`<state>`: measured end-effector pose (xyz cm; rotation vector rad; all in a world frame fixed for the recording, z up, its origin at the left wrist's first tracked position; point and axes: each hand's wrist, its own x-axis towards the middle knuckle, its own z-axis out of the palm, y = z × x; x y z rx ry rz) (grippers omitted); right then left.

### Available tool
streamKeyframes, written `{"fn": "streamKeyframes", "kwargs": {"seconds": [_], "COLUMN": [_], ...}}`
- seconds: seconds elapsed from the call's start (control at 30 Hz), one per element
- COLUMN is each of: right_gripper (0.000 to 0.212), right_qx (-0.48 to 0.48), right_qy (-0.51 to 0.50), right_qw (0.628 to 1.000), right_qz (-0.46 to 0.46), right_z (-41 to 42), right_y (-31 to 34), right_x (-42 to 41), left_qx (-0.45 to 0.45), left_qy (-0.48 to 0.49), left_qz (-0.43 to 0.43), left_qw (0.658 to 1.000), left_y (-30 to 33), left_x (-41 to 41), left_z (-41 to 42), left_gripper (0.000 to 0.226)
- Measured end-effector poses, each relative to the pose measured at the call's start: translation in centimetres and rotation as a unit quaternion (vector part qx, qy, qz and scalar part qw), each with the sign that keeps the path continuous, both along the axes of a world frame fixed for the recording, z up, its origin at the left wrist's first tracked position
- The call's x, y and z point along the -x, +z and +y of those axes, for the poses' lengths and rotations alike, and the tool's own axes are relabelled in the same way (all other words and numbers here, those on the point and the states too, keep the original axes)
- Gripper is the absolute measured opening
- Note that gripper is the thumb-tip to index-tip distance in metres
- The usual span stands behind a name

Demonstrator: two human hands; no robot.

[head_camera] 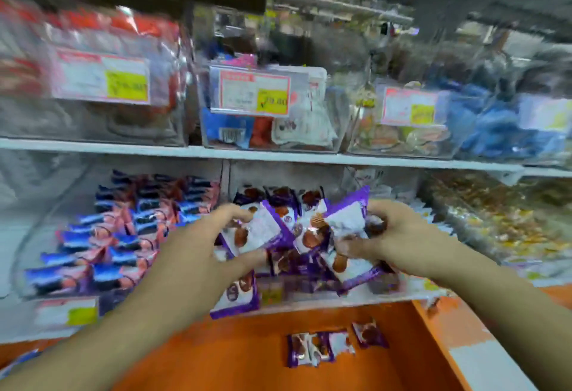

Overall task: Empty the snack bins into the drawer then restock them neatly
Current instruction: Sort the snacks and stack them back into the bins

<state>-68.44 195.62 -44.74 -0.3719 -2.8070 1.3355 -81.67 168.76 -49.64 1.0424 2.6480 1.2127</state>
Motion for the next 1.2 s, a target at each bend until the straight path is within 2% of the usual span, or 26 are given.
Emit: {"fn": "streamKeyframes", "kwargs": {"seconds": [0.03, 0.07, 0.13, 0.23, 0.33, 0.43, 0.6, 0.73, 0.8, 0.9, 1.03, 1.13, 1.2], "right_gripper": [0.009, 0.013, 0.034, 0.045, 0.06, 0.058, 0.034, 0.035, 0.027, 0.045, 0.064, 0.063, 0.065], "right_qx": [-0.005, -0.02, -0.084, -0.232, -0.313, -0.362, -0.331, -0.277, -0.304, -0.342, -0.448, -0.437, -0.389], "right_qy": [-0.008, -0.024, -0.06, -0.093, -0.108, -0.137, -0.143, -0.133, -0.127, -0.152, -0.174, -0.077, 0.023], "right_qw": [1.0, 0.999, 0.995, 0.967, 0.939, 0.92, 0.929, 0.949, 0.944, 0.927, 0.874, 0.887, 0.914], "right_qz": [0.007, 0.012, -0.003, -0.051, -0.089, -0.068, 0.086, 0.066, 0.037, 0.024, 0.078, 0.13, 0.115], "right_z": [0.1, 0.3, 1.3, 2.3, 2.2, 1.5, 0.1, -0.7, -0.5, 0.2, -0.3, -1.9, -3.4], "right_y": [-0.1, -0.3, -1.7, -3.6, -4.2, -4.5, -4.5, -6.0, -6.4, -7.0, -7.4, -6.7, -6.3], "right_x": [1.7, 3.6, 7.7, 12.3, 14.5, 14.1, 9.7, 6.7, 5.9, 5.7, 6.0, 6.6, 7.4], "left_qx": [-0.002, -0.007, -0.008, -0.004, -0.029, -0.027, -0.049, -0.018, 0.0, 0.025, 0.036, -0.005, -0.017], "left_qy": [0.015, 0.028, 0.047, 0.053, 0.049, 0.032, 0.026, 0.013, -0.004, -0.023, -0.025, -0.001, 0.01], "left_qz": [0.006, 0.013, 0.009, -0.005, -0.017, -0.006, -0.01, 0.02, 0.043, 0.059, 0.083, 0.059, 0.054], "left_qw": [1.0, 1.0, 0.999, 0.999, 0.998, 0.999, 0.998, 1.0, 0.999, 0.998, 0.996, 0.998, 0.998], "left_y": [0.2, 0.4, 0.4, -0.4, -0.8, -0.7, -0.5, -0.9, -1.3, -1.4, -1.4, -1.2, -1.2], "left_x": [0.9, 1.6, 3.0, 4.5, 5.0, 4.8, 4.3, 4.2, 4.3, 4.1, 4.0, 4.3, 4.5], "left_z": [0.3, 0.7, 1.4, 2.3, 2.8, 3.2, 3.5, 3.2, 2.8, 2.1, 1.1, -0.1, -1.3], "left_gripper": [0.038, 0.038, 0.037, 0.036, 0.034, 0.034, 0.034, 0.037, 0.043, 0.048, 0.057, 0.048, 0.048]}}
